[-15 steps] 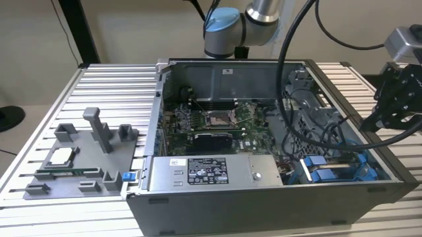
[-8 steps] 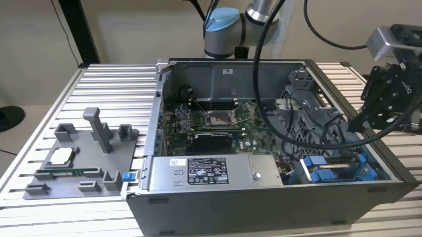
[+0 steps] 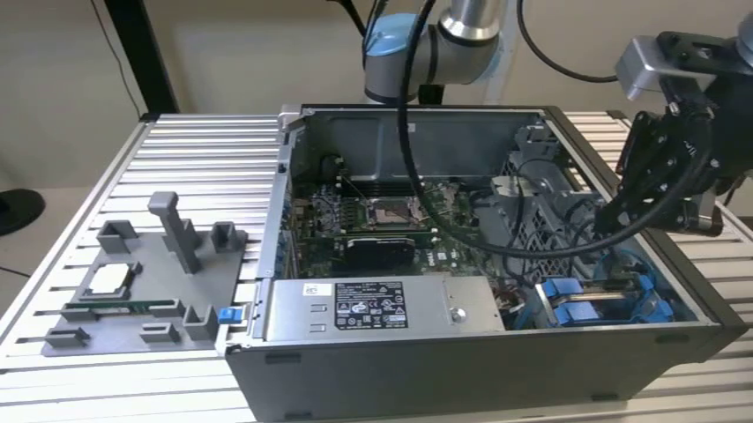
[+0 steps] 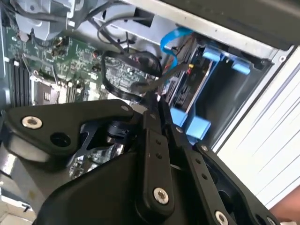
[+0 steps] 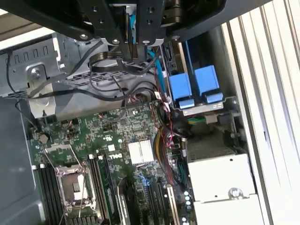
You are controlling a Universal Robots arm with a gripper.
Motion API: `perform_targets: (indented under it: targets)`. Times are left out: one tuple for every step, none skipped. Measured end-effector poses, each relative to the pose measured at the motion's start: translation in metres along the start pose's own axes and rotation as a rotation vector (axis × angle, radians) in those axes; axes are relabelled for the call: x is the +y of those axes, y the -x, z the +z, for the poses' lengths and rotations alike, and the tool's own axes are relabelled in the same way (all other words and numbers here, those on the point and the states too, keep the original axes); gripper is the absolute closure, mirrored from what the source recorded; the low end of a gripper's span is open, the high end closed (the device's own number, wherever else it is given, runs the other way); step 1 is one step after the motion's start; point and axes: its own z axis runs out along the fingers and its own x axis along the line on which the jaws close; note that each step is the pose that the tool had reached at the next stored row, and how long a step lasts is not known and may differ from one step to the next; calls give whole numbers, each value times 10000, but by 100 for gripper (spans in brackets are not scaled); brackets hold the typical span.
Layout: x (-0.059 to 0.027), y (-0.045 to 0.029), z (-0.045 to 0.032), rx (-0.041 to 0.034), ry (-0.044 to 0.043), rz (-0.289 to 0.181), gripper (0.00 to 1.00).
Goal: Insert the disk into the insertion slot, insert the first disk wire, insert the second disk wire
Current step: 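Insert the second disk wire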
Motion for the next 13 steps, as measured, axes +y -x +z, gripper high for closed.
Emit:
perform_targets:
  targets:
    - [31,-20,-1,-5,-20,-4,100]
    - [55,-39,0,-7,-40,-9,100]
    - [63,-54,3,-8,-44,-12,100]
    - [60,-74,3,-8,-45,-17,100]
    - [56,-92,2,-7,-43,-25,100]
    - [53,-107,0,-4,-41,-40,100]
    - [50,-117,-2,2,-41,-62,100]
    - [48,-127,-3,7,-39,-80,100]
    - [47,-134,-5,20,-40,-95,100]
    - [46,-140,-6,39,-42,-112,100]
    - [46,-145,-7,57,-46,-130,100]
    - [49,-149,-6,69,-58,-153,100]
    - [53,-151,-5,74,-97,-185,100]
